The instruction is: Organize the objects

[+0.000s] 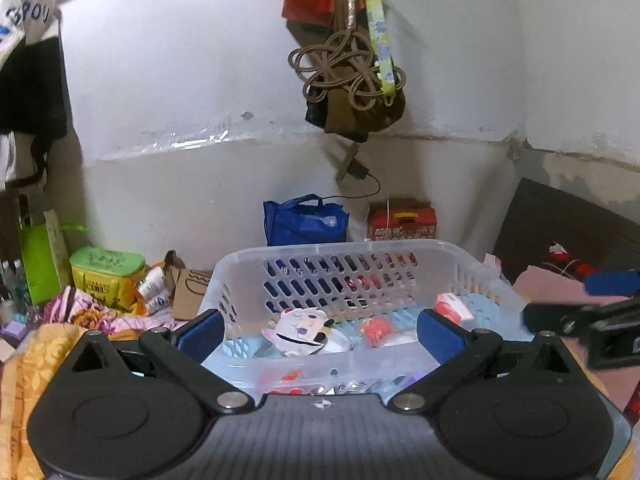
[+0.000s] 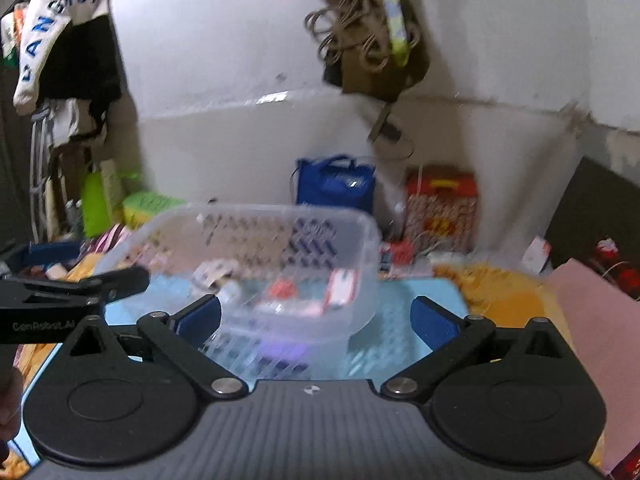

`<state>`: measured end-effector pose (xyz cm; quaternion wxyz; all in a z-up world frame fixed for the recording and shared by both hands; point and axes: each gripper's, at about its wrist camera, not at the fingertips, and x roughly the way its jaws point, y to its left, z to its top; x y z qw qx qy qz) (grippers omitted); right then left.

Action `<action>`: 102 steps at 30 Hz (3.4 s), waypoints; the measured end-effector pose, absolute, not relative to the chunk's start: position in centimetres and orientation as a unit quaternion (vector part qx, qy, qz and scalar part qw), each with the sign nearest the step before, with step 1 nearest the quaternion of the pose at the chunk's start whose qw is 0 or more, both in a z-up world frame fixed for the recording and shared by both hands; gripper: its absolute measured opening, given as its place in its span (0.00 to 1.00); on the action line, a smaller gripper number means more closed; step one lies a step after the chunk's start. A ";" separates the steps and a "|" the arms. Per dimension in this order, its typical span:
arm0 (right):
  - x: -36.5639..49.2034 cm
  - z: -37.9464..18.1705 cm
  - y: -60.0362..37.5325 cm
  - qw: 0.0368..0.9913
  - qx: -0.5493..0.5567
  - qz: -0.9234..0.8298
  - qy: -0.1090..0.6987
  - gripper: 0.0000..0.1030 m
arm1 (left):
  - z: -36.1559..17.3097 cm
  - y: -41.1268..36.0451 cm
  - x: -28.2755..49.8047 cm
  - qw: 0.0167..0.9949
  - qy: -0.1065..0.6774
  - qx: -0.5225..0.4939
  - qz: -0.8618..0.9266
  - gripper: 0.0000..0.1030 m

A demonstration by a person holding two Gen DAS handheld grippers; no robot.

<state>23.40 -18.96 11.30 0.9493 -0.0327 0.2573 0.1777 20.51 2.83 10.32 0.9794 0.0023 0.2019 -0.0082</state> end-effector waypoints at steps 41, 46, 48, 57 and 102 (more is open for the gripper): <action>22.7 9.3 -19.3 0.952 -0.037 0.160 0.257 1.00 | 8.6 1.6 21.0 0.973 0.229 -0.004 0.007 1.00; 22.7 9.6 -19.5 0.953 -0.033 0.158 0.257 1.00 | 8.6 1.4 20.9 0.973 0.229 0.004 0.011 1.00; 22.7 9.6 -19.5 0.953 -0.033 0.157 0.256 1.00 | 8.6 1.3 20.9 0.973 0.228 0.005 0.012 1.00; 22.7 9.4 -19.2 0.953 -0.041 0.158 0.256 1.00 | 8.5 1.2 20.9 0.973 0.230 0.008 0.011 1.00; 22.5 9.1 -19.1 0.951 -0.027 0.163 0.260 1.00 | 8.0 0.9 21.2 0.970 0.243 0.009 0.002 1.00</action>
